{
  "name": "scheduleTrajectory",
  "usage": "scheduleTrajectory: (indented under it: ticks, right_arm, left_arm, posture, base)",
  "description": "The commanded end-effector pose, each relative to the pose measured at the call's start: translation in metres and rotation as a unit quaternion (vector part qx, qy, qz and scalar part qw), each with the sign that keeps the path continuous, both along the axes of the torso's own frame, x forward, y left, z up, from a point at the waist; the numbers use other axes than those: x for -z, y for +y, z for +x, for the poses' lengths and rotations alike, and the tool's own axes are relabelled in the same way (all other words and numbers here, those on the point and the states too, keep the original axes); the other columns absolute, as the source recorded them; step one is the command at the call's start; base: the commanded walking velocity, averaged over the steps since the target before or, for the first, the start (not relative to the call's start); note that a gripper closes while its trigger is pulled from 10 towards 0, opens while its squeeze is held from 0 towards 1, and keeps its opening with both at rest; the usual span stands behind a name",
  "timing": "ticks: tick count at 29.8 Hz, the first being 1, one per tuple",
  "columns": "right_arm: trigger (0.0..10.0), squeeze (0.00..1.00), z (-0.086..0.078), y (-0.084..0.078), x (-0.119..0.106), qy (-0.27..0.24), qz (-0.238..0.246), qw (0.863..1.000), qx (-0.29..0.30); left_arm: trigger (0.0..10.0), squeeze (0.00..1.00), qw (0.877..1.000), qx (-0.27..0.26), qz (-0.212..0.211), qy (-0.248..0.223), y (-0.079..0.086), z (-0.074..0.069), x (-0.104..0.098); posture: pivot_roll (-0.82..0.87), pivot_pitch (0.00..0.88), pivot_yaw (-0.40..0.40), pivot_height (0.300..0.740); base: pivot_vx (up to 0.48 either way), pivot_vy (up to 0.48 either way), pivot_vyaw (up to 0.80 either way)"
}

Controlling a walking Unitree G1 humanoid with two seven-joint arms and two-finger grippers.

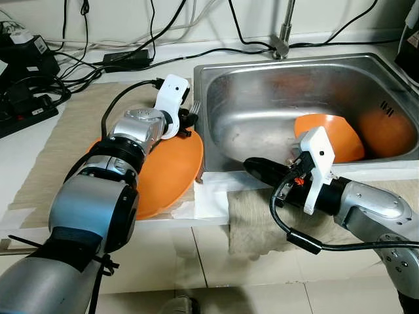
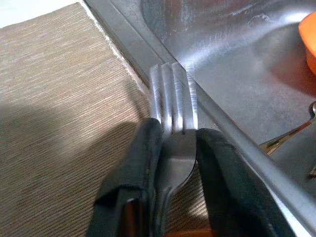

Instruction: Kitchen organization

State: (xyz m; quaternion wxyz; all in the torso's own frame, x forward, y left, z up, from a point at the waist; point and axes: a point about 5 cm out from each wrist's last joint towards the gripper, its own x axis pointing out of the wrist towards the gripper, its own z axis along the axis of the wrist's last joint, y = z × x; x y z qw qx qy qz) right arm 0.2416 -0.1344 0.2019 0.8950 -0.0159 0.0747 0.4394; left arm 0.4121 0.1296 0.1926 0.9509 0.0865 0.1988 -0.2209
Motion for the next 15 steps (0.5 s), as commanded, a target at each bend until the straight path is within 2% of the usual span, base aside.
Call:
scheduleTrajectory:
  ticks: [1,11,15]
  right_arm:
    - [10.0,0.00,-0.002,0.003,-0.007,-0.010,0.005,1.000,-0.006]
    - [10.0,0.00,-0.002,0.004,-0.006,-0.009,0.005,1.000,-0.005]
    - [10.0,0.00,-0.002,0.003,-0.005,-0.009,0.005,1.000,-0.004]
  left_arm:
    - [0.0,0.00,1.000,-0.011,0.002,0.016,0.006,-0.002,0.008]
    - [0.0,0.00,1.000,-0.007,-0.003,-0.005,0.006,0.000,0.000]
    - [0.0,0.00,1.000,-0.020,-0.013,-0.019,0.010,0.003,-0.009]
  posture:
    - [-0.07,0.089,0.110,0.740]
    - [-0.07,0.089,0.112,0.740]
    - [-0.07,0.085,0.111,0.740]
  base:
    - [0.000,0.000,0.00]
    - [0.000,0.000,0.00]
    - [0.000,0.000,0.00]
